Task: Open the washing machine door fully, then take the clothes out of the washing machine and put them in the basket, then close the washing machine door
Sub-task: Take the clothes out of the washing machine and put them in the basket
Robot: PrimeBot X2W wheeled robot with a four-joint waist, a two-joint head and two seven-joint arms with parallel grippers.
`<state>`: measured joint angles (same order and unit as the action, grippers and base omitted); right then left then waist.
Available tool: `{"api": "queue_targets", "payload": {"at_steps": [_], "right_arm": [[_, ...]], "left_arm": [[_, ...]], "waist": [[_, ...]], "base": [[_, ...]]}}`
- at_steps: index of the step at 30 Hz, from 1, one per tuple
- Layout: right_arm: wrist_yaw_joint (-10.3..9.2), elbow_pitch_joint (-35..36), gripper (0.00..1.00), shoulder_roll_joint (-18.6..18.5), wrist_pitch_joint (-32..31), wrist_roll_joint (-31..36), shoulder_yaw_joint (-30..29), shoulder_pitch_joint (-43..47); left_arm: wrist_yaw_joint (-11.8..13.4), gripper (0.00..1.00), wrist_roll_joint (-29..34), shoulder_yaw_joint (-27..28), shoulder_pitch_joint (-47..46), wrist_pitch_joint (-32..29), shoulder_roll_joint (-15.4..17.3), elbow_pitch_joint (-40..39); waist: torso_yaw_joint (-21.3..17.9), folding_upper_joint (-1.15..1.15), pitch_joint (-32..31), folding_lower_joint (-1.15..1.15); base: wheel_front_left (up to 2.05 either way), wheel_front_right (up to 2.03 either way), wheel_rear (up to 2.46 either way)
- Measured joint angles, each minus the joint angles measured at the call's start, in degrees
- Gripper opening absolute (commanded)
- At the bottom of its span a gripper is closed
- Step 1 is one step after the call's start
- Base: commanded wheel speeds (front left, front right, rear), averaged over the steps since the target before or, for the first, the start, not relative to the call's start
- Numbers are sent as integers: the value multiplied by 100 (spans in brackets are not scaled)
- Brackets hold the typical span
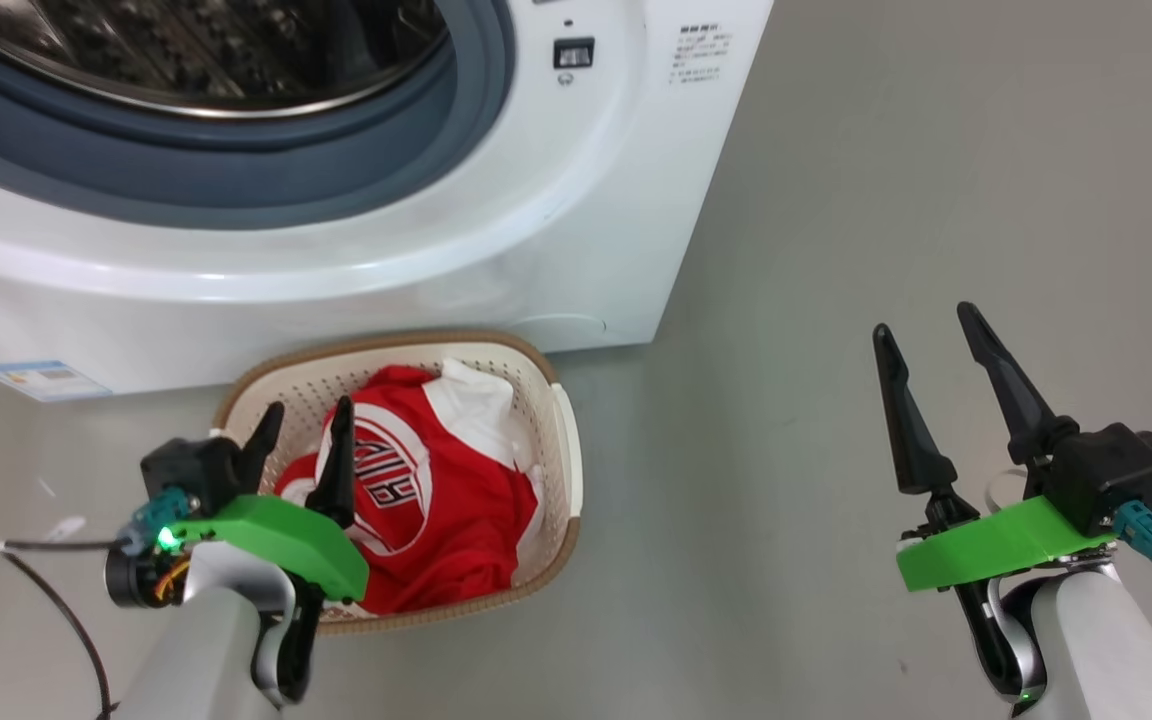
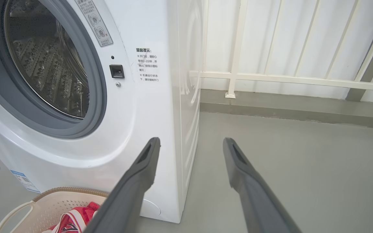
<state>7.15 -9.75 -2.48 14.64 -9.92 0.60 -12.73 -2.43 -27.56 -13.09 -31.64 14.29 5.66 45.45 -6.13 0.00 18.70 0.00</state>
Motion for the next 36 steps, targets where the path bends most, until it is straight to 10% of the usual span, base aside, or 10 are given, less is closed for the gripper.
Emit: {"api": "queue_targets", "payload": {"at_steps": [36], "right_arm": [[0, 324, 100, 7, 0, 245, -241, 1019]], "left_arm": [[190, 100, 1281, 846, 2300, 25, -288, -3590]], "waist": [[303, 0, -1489, 0]], "base": [[0, 0, 0]]}}
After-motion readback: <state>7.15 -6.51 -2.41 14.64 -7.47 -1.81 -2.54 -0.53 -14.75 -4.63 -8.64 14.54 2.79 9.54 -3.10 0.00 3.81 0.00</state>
